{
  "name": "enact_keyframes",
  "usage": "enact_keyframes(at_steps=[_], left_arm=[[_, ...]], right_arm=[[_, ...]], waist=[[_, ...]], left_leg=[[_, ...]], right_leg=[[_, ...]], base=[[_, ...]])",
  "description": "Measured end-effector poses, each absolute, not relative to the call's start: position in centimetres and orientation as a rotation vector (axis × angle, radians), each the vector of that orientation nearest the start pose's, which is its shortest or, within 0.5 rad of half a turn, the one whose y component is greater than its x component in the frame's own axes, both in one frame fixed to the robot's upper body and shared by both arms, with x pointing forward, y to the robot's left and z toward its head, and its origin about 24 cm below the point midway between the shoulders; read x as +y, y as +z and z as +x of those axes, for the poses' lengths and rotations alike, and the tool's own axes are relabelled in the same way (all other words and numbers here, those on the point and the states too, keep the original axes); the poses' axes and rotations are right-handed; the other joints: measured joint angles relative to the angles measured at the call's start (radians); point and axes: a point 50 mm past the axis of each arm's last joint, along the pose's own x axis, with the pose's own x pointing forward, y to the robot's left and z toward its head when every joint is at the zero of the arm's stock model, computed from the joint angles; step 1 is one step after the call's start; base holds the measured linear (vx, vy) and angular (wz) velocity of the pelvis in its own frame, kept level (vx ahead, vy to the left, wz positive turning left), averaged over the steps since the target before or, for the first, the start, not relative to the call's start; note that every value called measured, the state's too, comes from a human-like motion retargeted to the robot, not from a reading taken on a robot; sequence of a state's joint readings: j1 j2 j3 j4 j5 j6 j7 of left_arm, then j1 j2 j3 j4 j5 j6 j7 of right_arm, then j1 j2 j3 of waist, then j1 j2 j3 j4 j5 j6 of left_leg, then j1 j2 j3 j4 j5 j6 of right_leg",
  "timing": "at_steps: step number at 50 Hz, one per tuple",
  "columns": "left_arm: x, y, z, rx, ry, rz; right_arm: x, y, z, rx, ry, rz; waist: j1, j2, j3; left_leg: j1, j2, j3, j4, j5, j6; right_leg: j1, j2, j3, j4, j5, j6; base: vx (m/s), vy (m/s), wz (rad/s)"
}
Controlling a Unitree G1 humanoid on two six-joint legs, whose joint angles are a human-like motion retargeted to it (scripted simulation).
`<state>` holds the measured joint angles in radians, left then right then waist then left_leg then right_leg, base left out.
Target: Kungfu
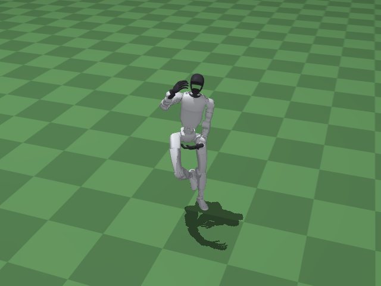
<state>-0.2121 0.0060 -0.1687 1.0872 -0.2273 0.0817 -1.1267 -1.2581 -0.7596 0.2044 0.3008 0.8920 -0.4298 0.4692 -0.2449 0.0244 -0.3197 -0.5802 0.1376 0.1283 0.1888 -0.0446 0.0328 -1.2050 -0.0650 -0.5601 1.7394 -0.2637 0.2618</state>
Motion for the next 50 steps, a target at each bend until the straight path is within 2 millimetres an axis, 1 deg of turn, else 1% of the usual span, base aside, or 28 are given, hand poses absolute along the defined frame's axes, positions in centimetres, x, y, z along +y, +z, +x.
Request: enact_keyframes(at_steps=[3,5,8,10,13,16,18,20,21,22,24,26,29,30,32,33,34,35,36,37,38,39,40,42,43,45,47,50], left_arm=[[7.9,-11.2,16.2,0.883,-1.114,-0.594],[8.1,-11.6,15.7,0.906,-1.108,-0.576],[8.8,-11.8,15.4,0.923,-1.107,-0.57],[9.2,-11.9,15.4,0.928,-1.084,-0.573],[9.8,-11.9,15.8,0.92,-1.038,-0.569],[10.0,-11.5,16.8,0.881,-1.009,-0.55],[10.0,-11.0,17.7,0.839,-0.99,-0.548],[9.7,-10.4,18.8,0.784,-0.96,-0.561],[9.5,-10.1,19.4,0.751,-0.942,-0.574],[9.3,-9.6,20.1,0.716,-0.927,-0.589],[8.6,-8.6,21.4,0.64,-0.913,-0.626],[7.6,-7.4,22.6,0.551,-0.921,-0.678],[5.7,-5.4,24.1,0.419,-0.968,-0.77],[4.8,-4.8,24.5,0.386,-0.99,-0.802],[2.9,-3.5,24.9,0.335,-1.055,-0.874],[2.0,-3.0,24.8,0.317,-1.094,-0.902],[1.4,-2.7,24.7,0.308,-1.134,-0.914],[0.8,-2.5,24.4,0.302,-1.176,-0.92],[0.5,-2.4,24.2,0.298,-1.216,-0.921],[0.2,-2.4,23.9,0.299,-1.256,-0.926],[-0.2,-2.5,23.4,0.309,-1.298,-0.939],[-0.7,-2.6,22.9,0.321,-1.327,-0.971],[-1.1,-2.7,22.5,0.334,-1.35,-1.012],[-1.4,-3.1,21.9,0.387,-1.348,-1.107],[-1.6,-3.2,21.6,0.395,-1.34,-1.148],[-1.6,-3.4,21.2,0.393,-1.331,-1.187],[-1.4,-3.8,20.9,0.411,-1.314,-1.179],[-0.8,-4.5,21.0,0.465,-1.241,-1.137]], right_arm=[[-18.1,44.0,27.3,-1.377,0.605,-0.189],[-18.7,44.8,26.5,-1.447,0.521,-0.194],[-19.1,45.3,25.6,-1.552,0.43,-0.138],[-18.9,45.3,25.4,-1.578,0.421,-0.111],[-17.9,44.9,26.0,-1.535,0.474,-0.123],[-16.8,44.3,26.7,-1.502,0.508,-0.106],[-15.7,43.3,27.5,-1.464,0.531,-0.063],[-14.0,41.7,28.7,-1.394,0.572,0.006],[-13.0,40.5,29.4,-1.342,0.607,0.053],[-11.9,39.1,30.1,-1.284,0.645,0.105],[-9.4,35.7,31.3,-1.136,0.741,0.228],[-6.7,31.5,32.2,-0.951,0.867,0.363],[-2.9,24.5,32.3,-0.651,1.073,0.53],[-1.8,22.2,32.0,-0.55,1.13,0.577],[-0.2,17.5,31.4,-0.334,1.185,0.673],[0.4,15.3,30.9,-0.237,1.193,0.74],[1.0,13.4,30.4,-0.15,1.195,0.818],[1.7,11.5,29.7,-0.067,1.193,0.902],[2.7,9.9,28.8,0.018,1.198,0.985],[3.5,8.5,28.0,0.102,1.199,1.07],[4.1,7.2,27.3,0.185,1.197,1.157],[4.2,6.2,26.9,0.264,1.197,1.215],[4.0,5.3,26.6,0.34,1.198,1.259],[3.8,4.4,26.1,0.441,1.2,1.287],[3.7,4.1,25.9,0.461,1.189,1.286],[3.5,3.9,25.8,0.455,1.177,1.25],[3.3,4.0,26.0,0.418,1.189,1.193],[2.8,5.2,27.0,0.317,1.202,1.135]], waist=[[-0.031,0.013,-0.009],[-0.034,0.012,-0.013],[-0.039,0.018,-0.016],[-0.042,0.02,-0.021],[-0.044,0.019,-0.02],[-0.05,0.013,-0.008],[-0.051,0.007,-0.002],[-0.054,0.003,0.007],[-0.057,-0.001,0.011],[-0.058,-0.006,0.018],[-0.057,-0.016,0.038],[-0.058,-0.028,0.065],[-0.044,-0.043,0.131],[-0.032,-0.046,0.157],[-0.016,-0.051,0.21],[-0.015,-0.057,0.237],[0.006,-0.056,0.256],[0.037,-0.051,0.27],[0.076,-0.09,0.278],[0.095,-0.096,0.295],[0.076,-0.037,0.328],[0.071,-0.01,0.35],[0.074,0.001,0.367],[0.102,-0.018,0.372],[0.106,-0.003,0.38],[0.109,0.028,0.388],[0.119,0.033,0.38],[0.137,0.035,0.359]], left_leg=[[0.006,-0.011,-0.011,-0.005,-0.002,0.019],[0.016,-0.02,-0.027,-0.003,-0.007,0.031],[0.03,-0.034,-0.05,-0.007,-0.015,0.058],[0.044,-0.049,-0.06,-0.017,-0.018,0.076],[0.064,-0.064,-0.05,-0.035,-0.016,0.079],[0.071,-0.072,-0.036,-0.044,-0.016,0.07],[0.074,-0.075,-0.011,-0.049,-0.018,0.064],[0.073,-0.073,0.017,-0.048,-0.02,0.053],[0.069,-0.072,0.031,-0.044,-0.022,0.046],[0.065,-0.071,0.045,-0.038,-0.025,0.039],[0.051,-0.066,0.069,-0.009,-0.038,0.026],[0.008,-0.058,0.08,0.065,-0.068,0.004],[-0.097,-0.053,0.087,0.246,-0.139,-0.014],[-0.134,-0.056,0.094,0.308,-0.167,-0.01],[-0.173,-0.104,0.123,0.398,-0.234,0.027],[-0.187,-0.133,0.138,0.437,-0.263,0.046],[-0.221,-0.123,0.151,0.494,-0.293,0.049],[-0.266,-0.093,0.164,0.56,-0.323,0.044],[-0.306,-0.076,0.227,0.629,-0.359,0.049],[-0.347,-0.059,0.249,0.694,-0.387,0.053],[-0.394,-0.044,0.189,0.75,-0.4,0.055],[-0.424,-0.039,0.173,0.784,-0.406,0.057],[-0.446,-0.04,0.179,0.807,-0.409,0.059],[-0.477,-0.026,0.219,0.85,-0.42,0.054],[-0.491,-0.021,0.204,0.864,-0.42,0.05],[-0.504,-0.02,0.176,0.871,-0.41,0.041],[-0.494,-0.025,0.176,0.848,-0.385,0.025],[-0.433,-0.04,0.175,0.765,-0.328,-0.008]], right_leg=[[-0.047,-0.014,-0.016,0.084,-0.071,0.0],[-0.072,0.004,0.0,0.108,-0.102,0.0],[-0.078,0.01,0.028,0.104,-0.129,0.0],[-0.075,0.014,0.059,0.085,-0.141,0.0],[-0.054,0.024,0.102,0.031,-0.143,0.0],[-0.024,0.045,0.131,-0.046,-0.131,0.0],[0.005,0.063,0.156,-0.11,-0.112,0.0],[0.041,0.081,0.182,-0.19,-0.083,0.0],[0.062,0.095,0.2,-0.239,-0.067,0.0],[0.086,0.109,0.22,-0.292,-0.05,0.0],[0.145,0.14,0.272,-0.416,-0.018,0.0],[0.213,0.164,0.339,-0.561,0.004,0.0],[0.325,0.163,0.437,-0.812,0.058,0.0],[0.358,0.153,0.473,-0.898,0.085,0.0],[0.419,0.085,0.528,-1.056,0.148,-0.006],[0.445,0.048,0.552,-1.12,0.141,-0.025],[0.448,0.046,0.561,-1.12,0.027,-0.145],[0.439,0.062,0.562,-1.088,-0.139,-0.314],[0.401,0.064,0.607,-1.042,-0.147,-0.313],[0.351,0.064,0.613,-0.985,-0.15,-0.313],[0.277,0.062,0.54,-0.905,-0.144,-0.314],[0.249,0.065,0.516,-0.872,-0.155,-0.325],[0.244,0.072,0.518,-0.864,-0.175,-0.34],[0.236,0.083,0.544,-0.841,-0.202,-0.365],[0.212,0.087,0.526,-0.813,-0.209,-0.374],[0.193,0.084,0.496,-0.797,-0.207,-0.383],[0.216,0.077,0.499,-0.82,-0.205,-0.39],[0.279,0.07,0.495,-0.885,-0.19,-0.407]], base=[[0.08,0.09,0.55],[0.08,0.08,0.19],[0.07,0.07,0.04],[0.04,0.1,-0.11],[-0.02,0.08,-0.29],[-0.12,-0.01,-0.38],[-0.12,-0.02,-0.51],[-0.15,-0.08,-0.54],[-0.15,-0.11,-0.51],[-0.15,-0.11,-0.5],[-0.15,-0.08,-0.41],[-0.17,0.02,-0.16],[-0.27,0.18,0.04],[-0.32,0.36,0.1],[-0.24,0.36,0.39],[-0.13,0.17,0.28],[-0.12,0.03,-0.22],[-0.18,-0.03,-1.12],[-0.21,-0.04,-1.25],[-0.26,0.02,-0.43],[-0.28,0.09,0.43],[-0.27,0.12,0.78],[-0.2,0.07,0.12],[-0.12,-0.04,-0.15],[-0.07,-0.11,0.21],[-0.05,-0.07,0.44],[-0.01,-0.05,0.27],[0.06,-0.08,0.25]])
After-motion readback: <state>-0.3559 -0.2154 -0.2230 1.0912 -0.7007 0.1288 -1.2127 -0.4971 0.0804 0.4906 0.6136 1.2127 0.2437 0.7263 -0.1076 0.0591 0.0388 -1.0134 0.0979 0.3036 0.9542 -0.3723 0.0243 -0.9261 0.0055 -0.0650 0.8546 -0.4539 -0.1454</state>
